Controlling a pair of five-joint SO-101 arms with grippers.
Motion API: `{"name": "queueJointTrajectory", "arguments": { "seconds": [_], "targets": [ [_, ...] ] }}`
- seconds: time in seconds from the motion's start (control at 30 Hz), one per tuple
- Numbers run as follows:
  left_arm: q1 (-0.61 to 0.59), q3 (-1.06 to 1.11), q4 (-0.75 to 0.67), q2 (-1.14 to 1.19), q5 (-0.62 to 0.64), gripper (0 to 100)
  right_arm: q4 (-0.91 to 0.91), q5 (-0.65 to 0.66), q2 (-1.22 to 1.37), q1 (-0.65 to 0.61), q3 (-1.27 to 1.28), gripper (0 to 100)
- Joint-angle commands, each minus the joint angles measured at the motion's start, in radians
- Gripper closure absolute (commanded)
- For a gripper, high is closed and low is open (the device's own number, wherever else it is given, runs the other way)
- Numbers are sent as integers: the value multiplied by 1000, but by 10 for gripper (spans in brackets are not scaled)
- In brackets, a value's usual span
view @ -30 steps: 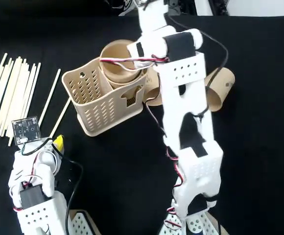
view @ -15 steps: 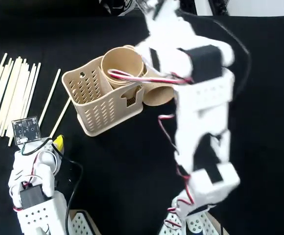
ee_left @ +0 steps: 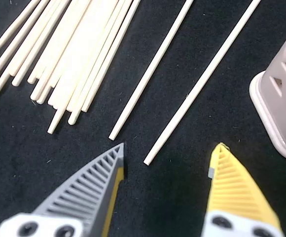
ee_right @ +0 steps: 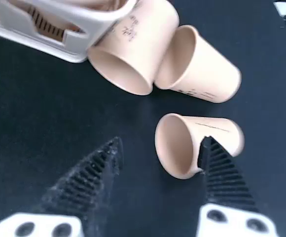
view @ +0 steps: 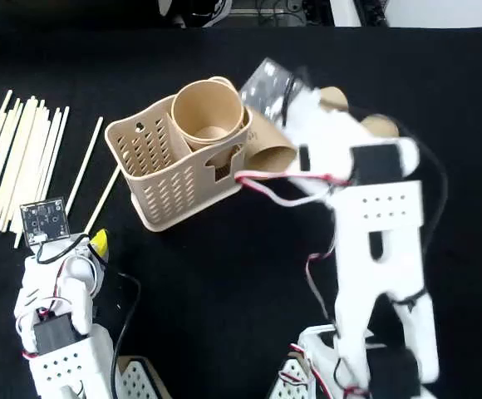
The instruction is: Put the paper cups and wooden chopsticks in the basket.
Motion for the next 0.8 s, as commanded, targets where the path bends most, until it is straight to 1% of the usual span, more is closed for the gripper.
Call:
{"name": "queueJointTrajectory", "arguments": {
  "seconds": [0.0,0.13,0.2,0.27,0.53,0.67,0.7,0.77],
  "targets": [
    [15,10,-20,-3,-11,722,-344,52,-107,15,409,737],
    [15,10,-21,-3,-11,722,-643,101,-108,12,628,737],
    [15,10,-21,-3,-11,722,-772,104,-91,12,690,737],
    [15,8,-18,-3,-11,722,-864,104,-59,6,719,737],
    [15,8,-21,-3,-11,722,-1117,98,154,-14,690,738],
    [15,10,-23,-3,-11,722,-1204,103,265,-15,651,741],
    [15,10,-23,-3,-11,722,-1221,103,283,-15,642,757],
    [15,10,-23,-3,-11,722,-1257,98,312,-15,631,825]
  ]
}}
